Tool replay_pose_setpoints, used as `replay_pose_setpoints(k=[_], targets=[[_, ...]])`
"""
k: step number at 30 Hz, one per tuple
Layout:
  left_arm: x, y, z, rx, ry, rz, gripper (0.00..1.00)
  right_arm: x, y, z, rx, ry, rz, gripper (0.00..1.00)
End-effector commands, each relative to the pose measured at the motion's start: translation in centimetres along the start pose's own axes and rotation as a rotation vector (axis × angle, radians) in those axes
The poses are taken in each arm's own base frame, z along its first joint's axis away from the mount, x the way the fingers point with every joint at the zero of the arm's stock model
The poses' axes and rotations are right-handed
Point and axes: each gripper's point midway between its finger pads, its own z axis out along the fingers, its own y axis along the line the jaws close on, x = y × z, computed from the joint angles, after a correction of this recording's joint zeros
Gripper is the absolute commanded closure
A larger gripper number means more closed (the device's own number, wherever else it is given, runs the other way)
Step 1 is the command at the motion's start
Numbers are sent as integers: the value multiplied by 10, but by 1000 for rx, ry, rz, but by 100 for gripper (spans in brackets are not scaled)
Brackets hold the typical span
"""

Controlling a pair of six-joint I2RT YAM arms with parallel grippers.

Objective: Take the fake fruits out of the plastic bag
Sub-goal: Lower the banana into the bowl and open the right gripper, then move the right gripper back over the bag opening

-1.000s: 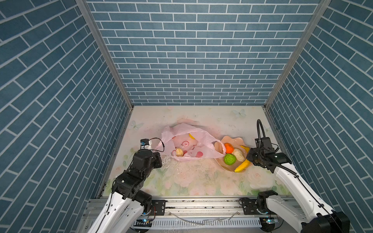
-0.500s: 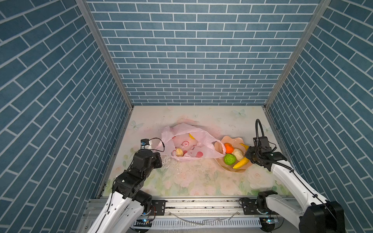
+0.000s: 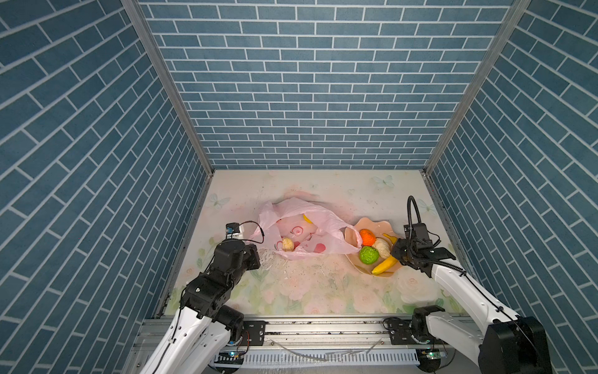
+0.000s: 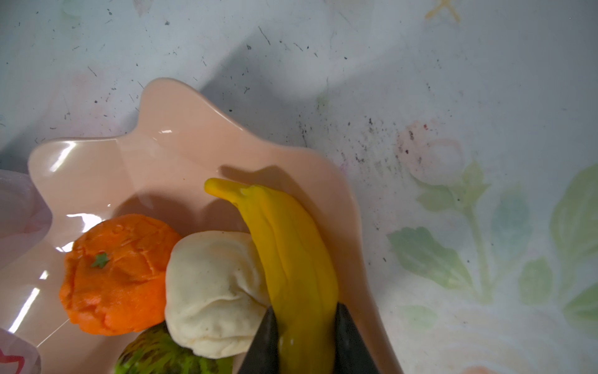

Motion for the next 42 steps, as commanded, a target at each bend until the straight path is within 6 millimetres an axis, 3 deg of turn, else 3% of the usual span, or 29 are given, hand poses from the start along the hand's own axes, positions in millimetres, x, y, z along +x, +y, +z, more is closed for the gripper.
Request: replay_pose_setpoints(k=[1, 17, 28, 32, 37, 42], targets=[[-3, -1, -2, 4, -7, 9, 94, 7, -8, 5, 27, 19, 40, 84], [-8, -1, -7, 1, -17, 12, 94, -2, -3, -2, 29, 9, 31, 45], [-11, 0, -10, -11, -16, 13, 94, -23, 9, -29, 21, -27, -6, 34], [-12, -2, -11, -9, -8, 18, 94, -31, 15, -47, -2, -46, -19, 38], [-14, -7, -15, 10, 8, 23, 94, -44, 53, -79, -147, -88, -88, 50], [-4, -8, -14, 15, 73, 30, 95, -39, 140, -113, -324, -90, -330, 52]])
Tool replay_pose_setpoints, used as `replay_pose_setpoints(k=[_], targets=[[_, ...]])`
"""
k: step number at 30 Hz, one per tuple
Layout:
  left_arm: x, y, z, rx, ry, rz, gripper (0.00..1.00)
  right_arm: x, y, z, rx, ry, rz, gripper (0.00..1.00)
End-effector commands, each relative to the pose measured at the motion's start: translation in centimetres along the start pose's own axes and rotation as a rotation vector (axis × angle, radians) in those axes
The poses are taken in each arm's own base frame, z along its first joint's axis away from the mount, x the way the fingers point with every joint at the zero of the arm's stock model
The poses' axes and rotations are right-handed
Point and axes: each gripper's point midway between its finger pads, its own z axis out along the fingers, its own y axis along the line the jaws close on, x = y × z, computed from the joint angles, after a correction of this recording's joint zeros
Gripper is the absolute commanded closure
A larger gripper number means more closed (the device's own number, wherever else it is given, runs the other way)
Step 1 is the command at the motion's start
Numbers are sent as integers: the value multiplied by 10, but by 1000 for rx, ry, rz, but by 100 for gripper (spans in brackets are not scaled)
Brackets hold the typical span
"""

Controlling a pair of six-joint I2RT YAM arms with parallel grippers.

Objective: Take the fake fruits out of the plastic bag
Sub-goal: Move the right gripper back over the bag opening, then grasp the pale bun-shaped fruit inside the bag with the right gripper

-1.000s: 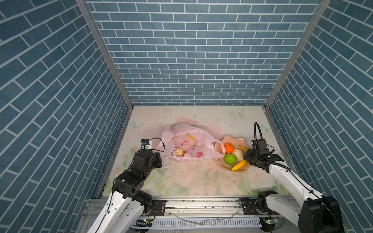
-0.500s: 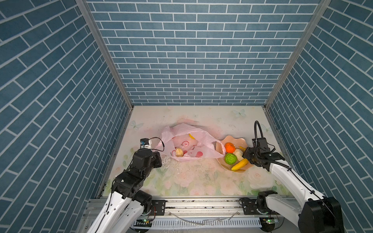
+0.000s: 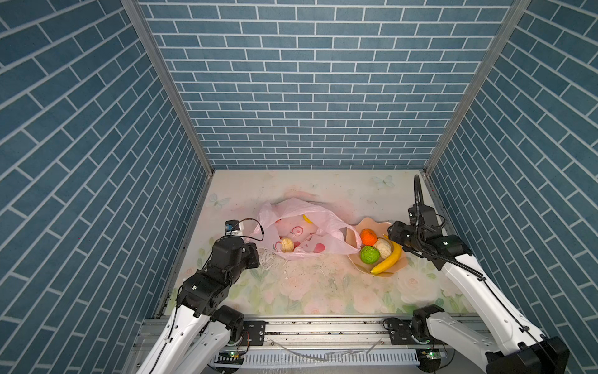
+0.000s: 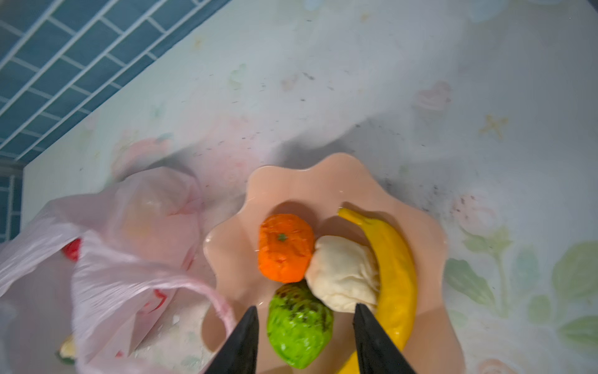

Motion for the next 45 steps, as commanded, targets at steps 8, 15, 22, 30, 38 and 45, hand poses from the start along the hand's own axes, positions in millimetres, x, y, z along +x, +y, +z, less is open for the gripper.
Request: replay_pose_setpoints(k=[8, 15, 22, 30, 38, 45], targets=[[19, 2, 3, -3, 91, 8, 95, 36, 202, 12, -395, 125, -448, 57], [33, 7, 5, -4, 112, -24, 96, 114, 264, 70, -450, 265, -540, 61], [35, 8, 8, -18, 129, -18, 96, 176, 281, 105, -430, 365, -584, 62], [36, 18, 10, -83, 136, -15, 96, 237, 274, 127, -348, 414, -638, 61], [36, 22, 12, -110, 143, -8, 96, 220, 269, 125, -285, 289, -619, 43], [36, 21, 11, -100, 135, -9, 96, 198, 282, 125, -305, 252, -590, 28]])
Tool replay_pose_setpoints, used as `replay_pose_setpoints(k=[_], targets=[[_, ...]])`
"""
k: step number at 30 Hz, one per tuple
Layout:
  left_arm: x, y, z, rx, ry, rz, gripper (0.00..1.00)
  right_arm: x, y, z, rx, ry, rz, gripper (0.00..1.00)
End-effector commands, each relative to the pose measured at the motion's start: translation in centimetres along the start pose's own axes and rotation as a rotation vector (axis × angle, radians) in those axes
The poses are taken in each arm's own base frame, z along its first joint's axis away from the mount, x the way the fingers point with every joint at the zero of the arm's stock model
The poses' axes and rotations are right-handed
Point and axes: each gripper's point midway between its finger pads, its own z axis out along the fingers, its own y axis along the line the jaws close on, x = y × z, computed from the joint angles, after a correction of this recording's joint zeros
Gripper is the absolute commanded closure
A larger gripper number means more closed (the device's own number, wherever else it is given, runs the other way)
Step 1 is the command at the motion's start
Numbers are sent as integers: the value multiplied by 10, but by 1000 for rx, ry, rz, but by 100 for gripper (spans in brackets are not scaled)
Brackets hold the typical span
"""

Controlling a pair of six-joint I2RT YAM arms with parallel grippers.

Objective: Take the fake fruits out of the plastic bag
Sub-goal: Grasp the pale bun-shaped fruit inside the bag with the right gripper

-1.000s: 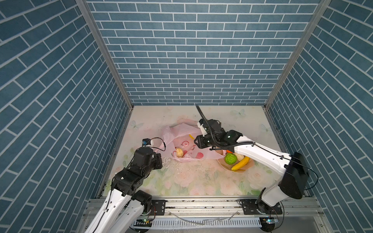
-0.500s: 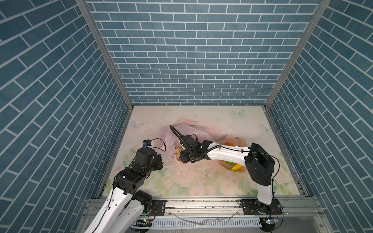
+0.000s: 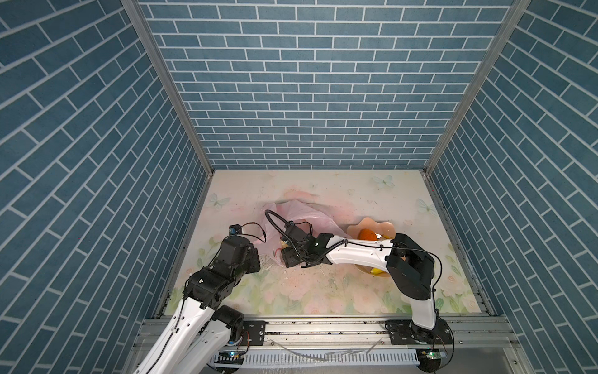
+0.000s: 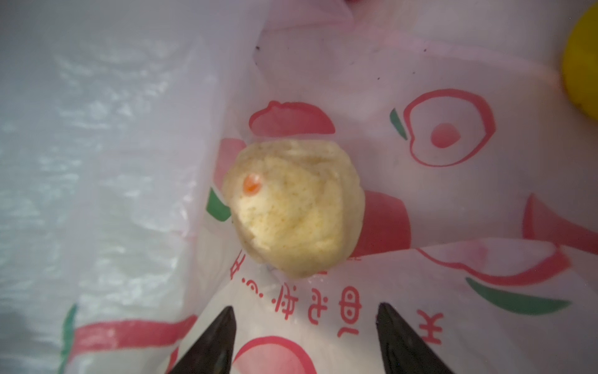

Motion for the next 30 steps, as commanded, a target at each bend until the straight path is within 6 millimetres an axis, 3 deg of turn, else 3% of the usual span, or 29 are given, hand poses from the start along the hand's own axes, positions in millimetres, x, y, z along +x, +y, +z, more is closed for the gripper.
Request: replay_pose_setpoints(k=[1, 7, 11, 18, 30], targets=[[1, 3, -3, -9, -7, -1, 96, -34, 4, -18, -13, -88, 36, 27], [-1, 1, -6, 9, -25, -4, 97, -50, 11, -14, -43, -89, 24, 25], [-1, 1, -8, 18, -35, -7, 97, -57, 13, -9, -61, -79, 22, 19], [-1, 0, -8, 27, -39, -7, 97, -64, 12, 1, -57, -66, 21, 17], [1, -2, -5, 40, -36, -9, 97, -53, 2, 26, -22, -13, 53, 20]])
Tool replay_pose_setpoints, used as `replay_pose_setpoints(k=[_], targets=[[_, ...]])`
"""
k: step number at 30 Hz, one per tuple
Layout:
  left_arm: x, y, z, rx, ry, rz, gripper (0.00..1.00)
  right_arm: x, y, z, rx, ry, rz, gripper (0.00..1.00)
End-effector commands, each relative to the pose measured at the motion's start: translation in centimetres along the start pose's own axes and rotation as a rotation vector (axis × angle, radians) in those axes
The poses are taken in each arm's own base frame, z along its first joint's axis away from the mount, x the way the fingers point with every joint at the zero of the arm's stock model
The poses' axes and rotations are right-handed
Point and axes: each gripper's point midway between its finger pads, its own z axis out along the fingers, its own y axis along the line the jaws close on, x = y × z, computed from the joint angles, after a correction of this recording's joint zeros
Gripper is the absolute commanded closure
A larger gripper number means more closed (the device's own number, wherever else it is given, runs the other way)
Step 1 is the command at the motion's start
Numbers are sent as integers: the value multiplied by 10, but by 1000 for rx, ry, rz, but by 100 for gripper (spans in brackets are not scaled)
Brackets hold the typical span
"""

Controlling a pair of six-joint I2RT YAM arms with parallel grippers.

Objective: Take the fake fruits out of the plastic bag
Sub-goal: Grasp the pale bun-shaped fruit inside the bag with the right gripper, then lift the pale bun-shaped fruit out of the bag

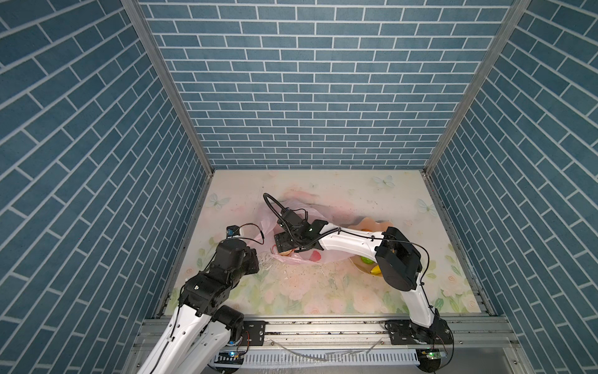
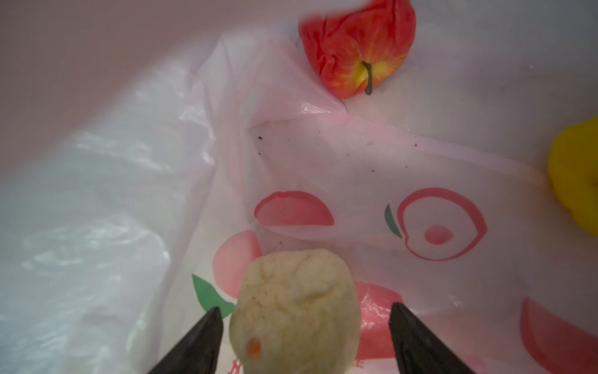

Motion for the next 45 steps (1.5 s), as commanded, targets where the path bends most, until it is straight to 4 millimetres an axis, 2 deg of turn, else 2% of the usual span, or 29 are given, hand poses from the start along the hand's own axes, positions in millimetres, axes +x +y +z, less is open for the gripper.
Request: replay_pose_setpoints(k=[1, 10, 17, 23, 34, 40, 45], targets=[[5, 1, 3, 4, 7, -1, 97, -2, 0, 7, 6, 16, 11, 21], [6, 1, 6, 6, 8, -3, 97, 2, -7, 18, 7, 32, 29, 34], [10, 2, 10, 5, 13, -6, 97, -4, -14, 9, 8, 12, 30, 62], [10, 2, 11, 6, 9, -7, 97, -14, -13, -9, 4, -26, 7, 74], [9, 2, 8, 13, -8, -12, 97, -28, -7, -37, -18, -68, -14, 83], [5, 1, 9, 8, -20, -15, 97, -34, 3, -68, -72, -84, -28, 85], [-5, 0, 8, 2, -47, -13, 97, -26, 4, -104, -99, -56, -62, 85]])
